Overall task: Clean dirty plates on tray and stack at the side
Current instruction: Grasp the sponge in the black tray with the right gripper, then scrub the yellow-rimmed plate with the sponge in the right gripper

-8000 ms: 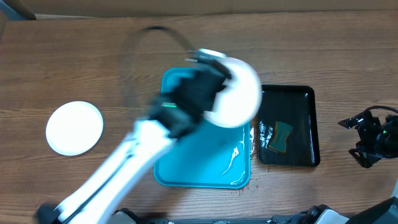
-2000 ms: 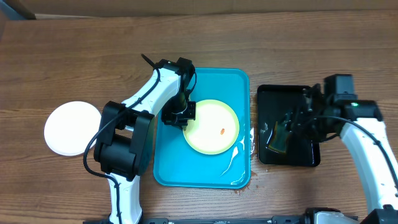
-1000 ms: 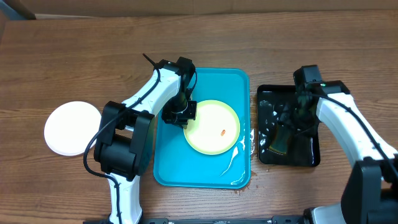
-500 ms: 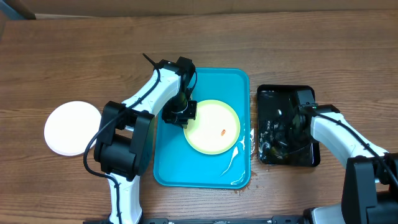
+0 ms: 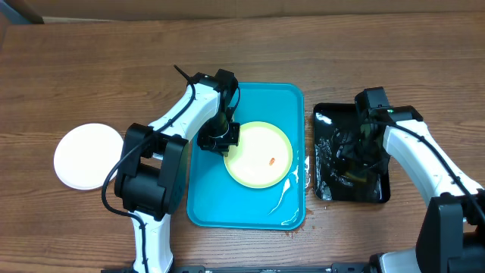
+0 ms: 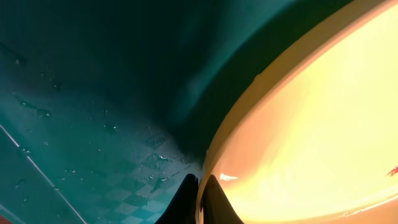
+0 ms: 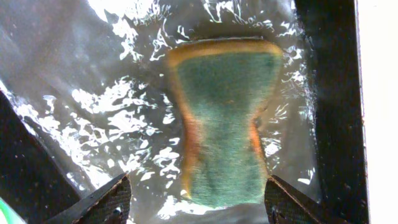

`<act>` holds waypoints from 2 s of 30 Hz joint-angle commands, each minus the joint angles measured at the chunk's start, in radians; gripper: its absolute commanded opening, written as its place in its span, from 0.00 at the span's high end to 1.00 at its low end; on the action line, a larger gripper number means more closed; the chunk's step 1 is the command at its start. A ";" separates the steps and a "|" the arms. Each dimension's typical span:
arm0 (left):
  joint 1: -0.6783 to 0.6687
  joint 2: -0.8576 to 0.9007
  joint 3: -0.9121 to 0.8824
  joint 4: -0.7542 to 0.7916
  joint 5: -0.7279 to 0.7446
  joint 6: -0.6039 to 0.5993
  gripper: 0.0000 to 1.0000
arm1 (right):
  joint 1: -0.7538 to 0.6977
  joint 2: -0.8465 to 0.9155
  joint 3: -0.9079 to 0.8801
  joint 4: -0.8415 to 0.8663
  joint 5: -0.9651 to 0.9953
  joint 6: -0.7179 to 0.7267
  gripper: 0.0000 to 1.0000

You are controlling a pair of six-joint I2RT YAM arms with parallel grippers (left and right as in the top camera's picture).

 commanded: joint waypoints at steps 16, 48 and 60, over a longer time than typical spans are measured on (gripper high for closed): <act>-0.002 -0.027 -0.010 0.004 -0.007 0.019 0.96 | 0.001 0.020 -0.158 0.240 0.029 0.081 0.96; -0.002 -0.027 -0.010 0.021 -0.001 0.008 0.94 | 0.005 -0.026 -0.212 0.236 -0.148 -0.025 0.96; -0.002 -0.027 -0.010 0.059 0.046 0.007 0.96 | 0.006 -0.027 0.144 -0.066 -0.109 -0.061 0.96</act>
